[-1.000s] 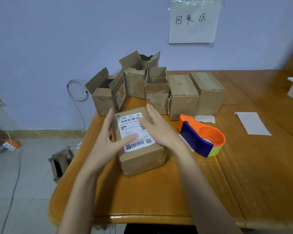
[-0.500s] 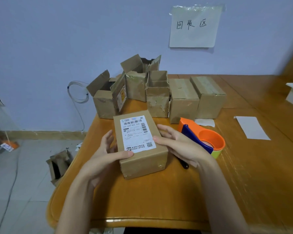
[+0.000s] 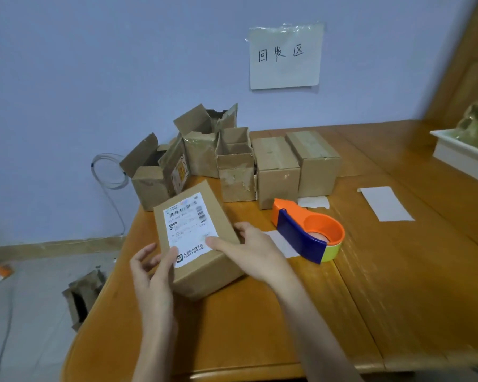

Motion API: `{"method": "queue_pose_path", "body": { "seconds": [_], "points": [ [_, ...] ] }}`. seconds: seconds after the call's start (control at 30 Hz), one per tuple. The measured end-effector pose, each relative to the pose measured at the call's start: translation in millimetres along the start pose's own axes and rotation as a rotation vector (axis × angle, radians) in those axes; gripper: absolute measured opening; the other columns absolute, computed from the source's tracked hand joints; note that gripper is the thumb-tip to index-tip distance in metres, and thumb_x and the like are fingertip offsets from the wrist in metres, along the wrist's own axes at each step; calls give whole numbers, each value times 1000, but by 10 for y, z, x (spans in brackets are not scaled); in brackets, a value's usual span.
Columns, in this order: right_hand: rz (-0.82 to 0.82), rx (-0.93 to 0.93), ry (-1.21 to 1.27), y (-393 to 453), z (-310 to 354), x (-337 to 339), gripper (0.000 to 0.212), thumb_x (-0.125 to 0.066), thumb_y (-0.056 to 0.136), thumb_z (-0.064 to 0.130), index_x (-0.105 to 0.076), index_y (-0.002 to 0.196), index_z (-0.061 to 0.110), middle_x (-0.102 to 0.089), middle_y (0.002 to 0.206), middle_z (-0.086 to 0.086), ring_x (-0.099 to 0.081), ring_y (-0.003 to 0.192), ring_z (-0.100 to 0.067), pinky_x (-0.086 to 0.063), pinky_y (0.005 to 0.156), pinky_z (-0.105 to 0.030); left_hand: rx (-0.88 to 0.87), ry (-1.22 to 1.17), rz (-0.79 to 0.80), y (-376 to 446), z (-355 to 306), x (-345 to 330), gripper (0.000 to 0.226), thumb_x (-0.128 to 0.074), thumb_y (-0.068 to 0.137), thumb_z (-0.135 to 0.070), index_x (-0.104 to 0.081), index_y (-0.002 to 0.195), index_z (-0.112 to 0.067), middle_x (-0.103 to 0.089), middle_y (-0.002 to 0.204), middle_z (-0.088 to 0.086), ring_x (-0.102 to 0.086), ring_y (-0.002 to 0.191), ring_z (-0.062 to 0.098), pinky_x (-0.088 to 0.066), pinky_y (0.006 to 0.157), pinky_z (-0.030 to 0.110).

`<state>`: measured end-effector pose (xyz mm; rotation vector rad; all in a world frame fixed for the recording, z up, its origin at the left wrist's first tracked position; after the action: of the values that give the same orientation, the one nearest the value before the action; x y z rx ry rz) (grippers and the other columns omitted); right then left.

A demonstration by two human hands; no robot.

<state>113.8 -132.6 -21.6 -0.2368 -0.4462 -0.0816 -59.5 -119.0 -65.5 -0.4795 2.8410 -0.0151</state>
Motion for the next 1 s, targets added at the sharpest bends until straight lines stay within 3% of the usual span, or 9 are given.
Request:
{"method": "queue_pose_path", "body": {
  "seconds": [0.2, 0.3, 0.37, 0.53, 0.7, 0.77, 0.83, 0.93, 1.0],
  "points": [
    [-369, 322, -21, -157, 316, 42, 83, -76, 67, 50, -41, 141, 34, -42, 139, 19, -37, 125, -9, -42, 102, -32, -111, 126, 12, -37, -168, -169, 46, -47, 91, -7, -39, 123, -40, -54, 107, 7, -53, 88, 21, -43, 69, 34],
    [-492, 441, -128, -227, 458, 174, 80, -78, 62, 45, -48, 135, 30, -46, 136, 17, -35, 124, -9, -40, 102, -31, -262, 385, 36, -136, -364, -391, 39, -46, 80, -22, -48, 114, -40, -35, 122, -1, -42, 115, 21, -42, 92, 37],
    [-542, 491, -121, -293, 506, 333, 79, -78, 62, 43, -51, 134, 29, -48, 136, 16, -34, 127, -7, -38, 105, -30, -345, 377, 83, -235, -550, -590, 36, -48, 76, -27, -51, 107, -45, -42, 125, 0, -43, 121, 21, -42, 98, 38],
    [-829, 597, -96, -506, 692, 1198, 75, -77, 58, 42, -58, 128, 27, -52, 135, 14, -36, 125, -7, -33, 105, -25, -498, 237, 269, -475, -989, -1405, 34, -51, 96, -13, -53, 127, -26, -45, 124, -4, -49, 108, -7, -43, 83, 8],
    [-1168, 517, -237, -385, 695, 2321, 71, -72, 56, 42, -59, 123, 22, -58, 126, 8, -43, 120, -20, -37, 95, -32, -297, 96, 650, -550, -1050, -2833, 24, -38, 101, -17, -59, 110, -27, -56, 117, -4, -55, 110, 5, -44, 103, 35],
    [-1231, 417, -288, -202, 550, 2700, 69, -74, 59, 39, -58, 124, 23, -56, 127, 8, -40, 122, -21, -37, 96, -34, -154, 35, 804, -649, -1014, -3353, 30, -31, 104, -29, -54, 84, -26, -55, 92, -4, -54, 85, 9, -50, 86, 28],
    [-1289, 349, -317, 8, 361, 3001, 67, -74, 61, 39, -57, 124, 25, -55, 129, 8, -39, 122, -21, -37, 97, -38, -80, 63, 895, -710, -907, -3777, 39, -26, 105, -38, -46, 74, -24, -44, 79, 1, -43, 66, 10, -40, 55, 14],
    [-1317, 287, -342, 371, 71, 3276, 57, -74, 67, 44, -59, 121, 33, -55, 129, 11, -37, 122, -21, -36, 98, -39, -54, 238, 903, -568, -587, -4270, 44, -25, 101, -53, -53, 96, -20, -52, 90, 5, -51, 71, 12, -40, 52, 15],
    [-1267, 230, -336, 636, -121, 3360, 46, -72, 71, 42, -61, 115, 37, -52, 131, 12, -34, 125, -22, -31, 102, -39, -2, 317, 902, -382, -330, -4530, 65, -26, 95, -64, -47, 133, -16, -59, 124, 7, -61, 104, 20, -47, 70, 23]
  ]
}}
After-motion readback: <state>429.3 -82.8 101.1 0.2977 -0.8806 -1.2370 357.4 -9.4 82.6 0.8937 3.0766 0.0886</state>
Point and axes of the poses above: each hand's wrist, its own y-axis towards the middle knuckle, its own x-axis out of the back of the hand, z = x × y, the point moved 6 cm from there along y, towards the middle knuckle
